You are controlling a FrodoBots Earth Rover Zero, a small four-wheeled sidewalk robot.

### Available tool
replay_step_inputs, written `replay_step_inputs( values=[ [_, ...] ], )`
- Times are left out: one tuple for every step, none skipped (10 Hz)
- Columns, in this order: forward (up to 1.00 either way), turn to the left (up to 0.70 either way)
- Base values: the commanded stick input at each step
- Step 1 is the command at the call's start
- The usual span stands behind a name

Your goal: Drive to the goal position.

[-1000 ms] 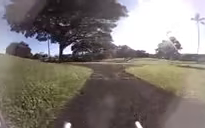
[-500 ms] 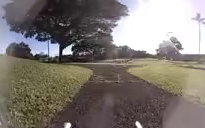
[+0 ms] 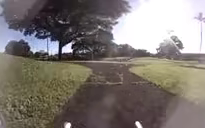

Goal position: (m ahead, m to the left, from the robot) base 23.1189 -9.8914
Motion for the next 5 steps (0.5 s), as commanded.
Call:
replay_step_inputs(
  values=[
    [0.70,0.00],
    [0.70,0.00],
    [0.70,0.00],
    [0.70,0.00],
    [0.70,0.00]
  ],
)
